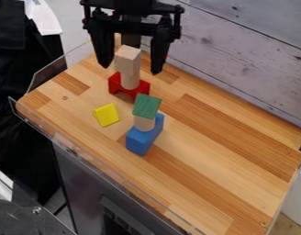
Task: Put the green triangle on top of the cylinder
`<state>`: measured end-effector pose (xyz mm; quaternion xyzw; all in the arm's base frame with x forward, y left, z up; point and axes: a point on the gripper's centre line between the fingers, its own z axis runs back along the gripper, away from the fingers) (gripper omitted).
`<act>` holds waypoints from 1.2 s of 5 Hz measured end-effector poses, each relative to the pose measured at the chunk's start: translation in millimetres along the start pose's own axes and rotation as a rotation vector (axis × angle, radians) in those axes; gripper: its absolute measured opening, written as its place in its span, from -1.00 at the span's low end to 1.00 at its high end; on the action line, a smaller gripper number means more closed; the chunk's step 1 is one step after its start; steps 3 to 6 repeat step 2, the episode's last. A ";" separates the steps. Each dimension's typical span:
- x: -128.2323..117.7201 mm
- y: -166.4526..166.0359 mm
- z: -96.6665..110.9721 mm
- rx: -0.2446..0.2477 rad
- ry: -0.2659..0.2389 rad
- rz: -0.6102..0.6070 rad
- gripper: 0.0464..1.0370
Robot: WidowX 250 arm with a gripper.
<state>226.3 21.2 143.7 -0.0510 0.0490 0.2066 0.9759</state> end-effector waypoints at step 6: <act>4.5 38.5 -40.7 0.023 0.071 0.084 0.93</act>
